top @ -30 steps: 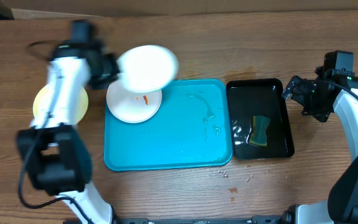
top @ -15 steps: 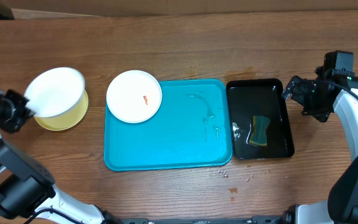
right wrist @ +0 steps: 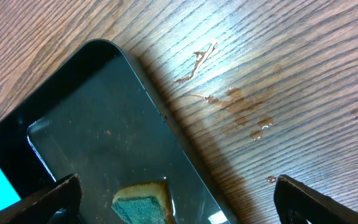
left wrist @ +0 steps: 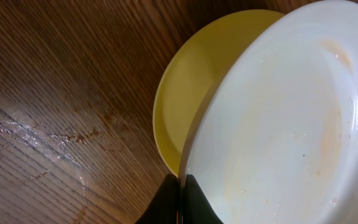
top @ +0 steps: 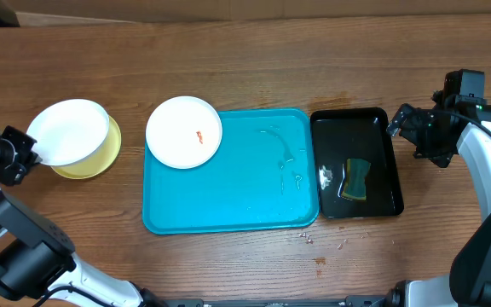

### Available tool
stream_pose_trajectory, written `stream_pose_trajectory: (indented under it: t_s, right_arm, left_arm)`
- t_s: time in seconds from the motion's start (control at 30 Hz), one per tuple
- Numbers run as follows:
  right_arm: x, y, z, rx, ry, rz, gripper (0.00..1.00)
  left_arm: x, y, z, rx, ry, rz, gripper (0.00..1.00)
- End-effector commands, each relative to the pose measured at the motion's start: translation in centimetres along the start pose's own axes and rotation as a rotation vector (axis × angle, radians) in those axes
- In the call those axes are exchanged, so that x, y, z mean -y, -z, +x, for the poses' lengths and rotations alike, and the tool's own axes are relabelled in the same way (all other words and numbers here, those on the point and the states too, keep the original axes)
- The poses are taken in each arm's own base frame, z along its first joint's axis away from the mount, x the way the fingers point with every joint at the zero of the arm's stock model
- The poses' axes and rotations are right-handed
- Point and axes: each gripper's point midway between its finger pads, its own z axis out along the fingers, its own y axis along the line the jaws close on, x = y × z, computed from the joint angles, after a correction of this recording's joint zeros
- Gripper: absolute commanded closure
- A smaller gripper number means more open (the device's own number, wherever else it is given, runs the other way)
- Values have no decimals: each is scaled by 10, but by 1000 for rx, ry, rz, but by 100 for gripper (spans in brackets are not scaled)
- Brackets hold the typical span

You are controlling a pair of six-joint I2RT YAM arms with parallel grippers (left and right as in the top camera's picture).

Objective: Clean dirty plates on tray and stack at the side
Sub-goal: 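Open the left gripper and release the plate on the stack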

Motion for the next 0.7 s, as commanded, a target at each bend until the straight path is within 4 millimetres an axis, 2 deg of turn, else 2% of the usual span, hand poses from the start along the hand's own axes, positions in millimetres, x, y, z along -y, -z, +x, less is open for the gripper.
stream_pose_trajectory:
  t_s: [0.0, 0.33, 0.6, 0.67]
  right_arm:
    - [-3, 4, -5, 16, 3, -11, 0]
    - [-3, 4, -5, 16, 3, -11, 0]
    - [-2, 4, -5, 16, 3, -11, 0]
    - [-3, 4, -5, 16, 3, -11, 0]
  left_arm:
    - [0, -5, -3, 5, -20, -23, 96]
    - [0, -15, -8, 27, -24, -15, 96]
    - [-4, -42, 3, 20, -29, -14, 96]
    - [-1, -46, 4, 23, -36, -2, 91]
